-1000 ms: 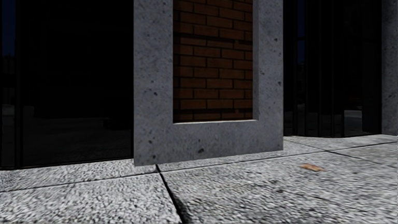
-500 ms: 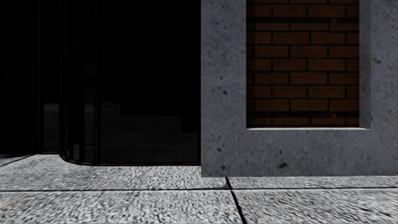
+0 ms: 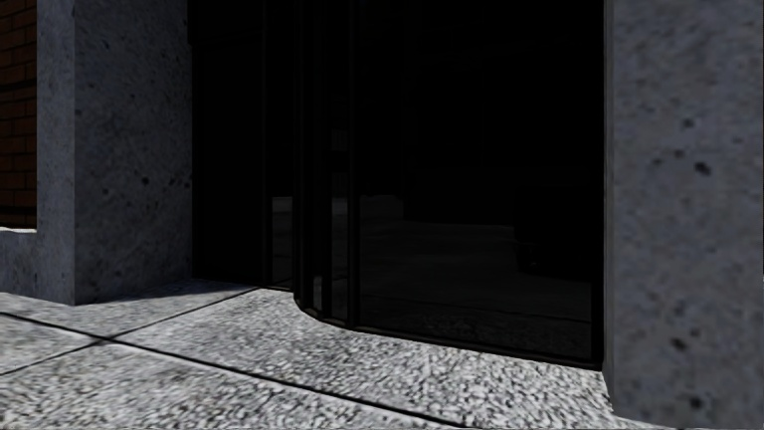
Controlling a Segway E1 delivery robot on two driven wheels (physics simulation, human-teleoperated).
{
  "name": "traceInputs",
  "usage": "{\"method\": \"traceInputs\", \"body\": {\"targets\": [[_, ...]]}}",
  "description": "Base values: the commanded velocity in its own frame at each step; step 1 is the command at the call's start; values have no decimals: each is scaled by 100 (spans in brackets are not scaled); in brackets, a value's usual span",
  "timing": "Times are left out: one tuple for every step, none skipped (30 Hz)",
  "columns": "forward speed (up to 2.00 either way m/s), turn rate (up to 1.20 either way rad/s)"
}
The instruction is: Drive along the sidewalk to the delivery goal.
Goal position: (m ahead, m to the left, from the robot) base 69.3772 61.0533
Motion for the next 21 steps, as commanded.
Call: {"method": "traceInputs", "body": {"targets": [[100,95],[100,95],[100,95],[100,95],[100,96],[100,96],[100,96],[100,96],[100,96],[100,96],[101,96],[103,96],[103,96],[104,96],[105,96],[106,96],[106,96],[107,96],[107,96],[109,96],[111,96]]}}
